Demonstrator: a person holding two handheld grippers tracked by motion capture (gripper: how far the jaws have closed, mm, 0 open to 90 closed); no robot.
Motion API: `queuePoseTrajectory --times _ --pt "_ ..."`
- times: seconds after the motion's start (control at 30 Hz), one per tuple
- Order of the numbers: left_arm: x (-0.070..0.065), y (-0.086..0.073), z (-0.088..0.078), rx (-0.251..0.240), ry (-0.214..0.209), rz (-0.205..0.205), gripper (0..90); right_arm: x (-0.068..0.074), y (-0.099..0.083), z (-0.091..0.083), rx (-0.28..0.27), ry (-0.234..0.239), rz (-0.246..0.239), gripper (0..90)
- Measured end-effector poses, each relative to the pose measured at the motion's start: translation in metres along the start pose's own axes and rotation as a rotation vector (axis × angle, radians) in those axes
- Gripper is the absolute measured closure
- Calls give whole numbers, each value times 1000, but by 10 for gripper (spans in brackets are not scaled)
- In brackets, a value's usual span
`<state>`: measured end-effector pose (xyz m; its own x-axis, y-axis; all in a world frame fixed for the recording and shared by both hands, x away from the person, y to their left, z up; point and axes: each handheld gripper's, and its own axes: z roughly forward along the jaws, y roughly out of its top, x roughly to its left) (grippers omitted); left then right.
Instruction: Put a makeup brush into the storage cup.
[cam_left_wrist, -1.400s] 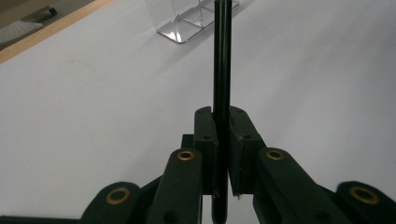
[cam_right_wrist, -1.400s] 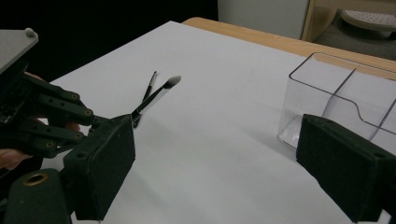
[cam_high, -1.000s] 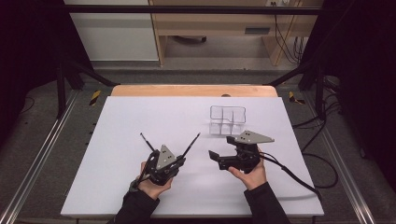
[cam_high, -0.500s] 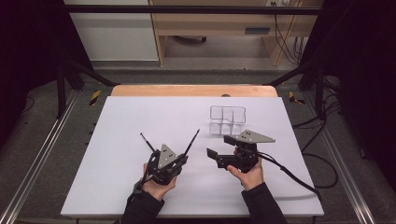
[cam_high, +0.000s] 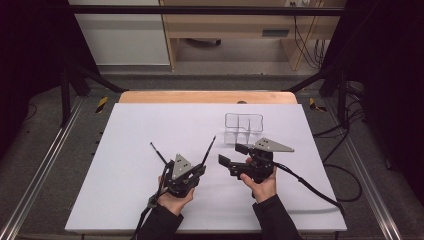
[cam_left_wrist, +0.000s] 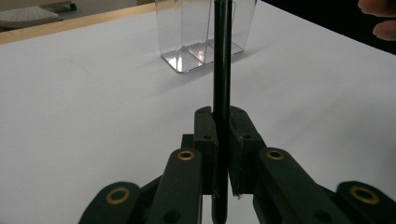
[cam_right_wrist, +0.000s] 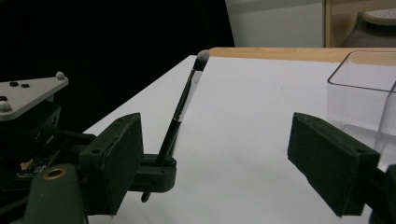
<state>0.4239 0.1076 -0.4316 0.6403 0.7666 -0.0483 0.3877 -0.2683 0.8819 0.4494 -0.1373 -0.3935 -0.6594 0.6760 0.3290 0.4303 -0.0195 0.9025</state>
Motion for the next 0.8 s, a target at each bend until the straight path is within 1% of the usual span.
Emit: queuePoseTrajectory --times 0.2,0.33,0.47,0.57,0.63,0.8 --pt "0 -1 0 -4 12 -17 828 0 -1 5 -6 14 24 216" --pt "-2 -1 1 -5 14 -30 829 2 0 8 -2 22 35 250" --pt "-4 -2 3 -6 10 -39 828 5 0 12 0 32 41 257" --pt "-7 -1 5 -6 5 -41 828 8 -1 16 7 33 37 264" --pt "-9 -1 6 -9 3 -43 828 8 -1 18 1 42 50 275" --pt "-15 -1 7 -11 -1 -41 829 9 -3 20 -9 31 55 311"
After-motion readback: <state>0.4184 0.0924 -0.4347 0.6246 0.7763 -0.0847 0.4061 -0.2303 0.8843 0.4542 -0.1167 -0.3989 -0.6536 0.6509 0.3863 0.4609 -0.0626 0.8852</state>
